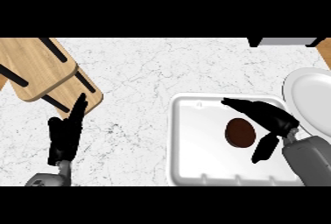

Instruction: Pick the cupcake from the tray and place it in the plate

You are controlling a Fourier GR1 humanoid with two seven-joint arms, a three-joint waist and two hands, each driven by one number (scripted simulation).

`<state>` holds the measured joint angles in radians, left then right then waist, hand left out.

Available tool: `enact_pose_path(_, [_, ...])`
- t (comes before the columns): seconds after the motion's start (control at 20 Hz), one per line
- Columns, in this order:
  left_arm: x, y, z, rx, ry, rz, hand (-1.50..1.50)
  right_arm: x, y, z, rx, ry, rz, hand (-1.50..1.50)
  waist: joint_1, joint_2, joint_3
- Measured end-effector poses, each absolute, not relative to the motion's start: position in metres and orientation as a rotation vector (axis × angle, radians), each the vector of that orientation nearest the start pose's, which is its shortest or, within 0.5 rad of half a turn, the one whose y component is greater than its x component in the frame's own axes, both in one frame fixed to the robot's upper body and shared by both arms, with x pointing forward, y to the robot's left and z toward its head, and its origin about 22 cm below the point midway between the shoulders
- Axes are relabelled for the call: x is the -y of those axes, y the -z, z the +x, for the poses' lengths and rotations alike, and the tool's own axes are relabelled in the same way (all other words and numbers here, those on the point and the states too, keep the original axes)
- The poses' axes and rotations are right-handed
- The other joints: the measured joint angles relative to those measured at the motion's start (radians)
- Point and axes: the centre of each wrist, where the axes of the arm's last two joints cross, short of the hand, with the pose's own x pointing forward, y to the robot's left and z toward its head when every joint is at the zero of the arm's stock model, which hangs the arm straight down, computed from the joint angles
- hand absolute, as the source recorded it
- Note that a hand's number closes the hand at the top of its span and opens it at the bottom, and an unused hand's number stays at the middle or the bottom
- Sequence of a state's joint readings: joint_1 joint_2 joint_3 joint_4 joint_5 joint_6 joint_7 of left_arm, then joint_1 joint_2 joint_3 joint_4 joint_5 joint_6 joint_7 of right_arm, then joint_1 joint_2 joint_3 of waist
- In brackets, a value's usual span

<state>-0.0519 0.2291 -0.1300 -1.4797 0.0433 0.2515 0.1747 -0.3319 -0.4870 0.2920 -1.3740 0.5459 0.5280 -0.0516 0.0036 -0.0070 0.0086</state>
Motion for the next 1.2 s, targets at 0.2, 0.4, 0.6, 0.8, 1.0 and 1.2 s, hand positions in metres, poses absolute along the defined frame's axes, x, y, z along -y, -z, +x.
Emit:
enact_pose_path(0.2, [-0.249,0.003,0.252,1.36,0.041,0.252,0.0,0.262,-0.049,0.311,1.189,-1.443,-0.247,1.5,0.0,0.0,0.0])
enact_pose_path(0.4, [-0.25,0.002,0.25,1.356,0.041,0.255,0.0,0.258,-0.044,0.307,1.219,-1.483,-0.266,1.5,-0.001,0.0,0.0])
enact_pose_path(0.6, [-0.25,0.001,0.247,1.357,0.035,0.265,0.0,0.255,-0.039,0.31,1.279,-1.494,-0.299,1.5,0.001,-0.001,-0.002])
enact_pose_path(0.8, [-0.251,-0.001,0.25,1.352,0.04,0.259,0.0,0.264,-0.035,0.319,1.305,-1.48,-0.356,1.5,0.002,0.0,-0.002])
enact_pose_path(1.0, [-0.251,-0.003,0.249,1.345,0.041,0.261,0.0,0.27,-0.034,0.331,1.246,-1.299,-0.513,1.5,0.002,0.002,-0.003])
enact_pose_path(1.2, [-0.252,-0.004,0.249,1.352,0.042,0.257,0.0,0.286,-0.04,0.345,1.188,-1.077,-0.702,1.5,0.005,0.005,-0.002])
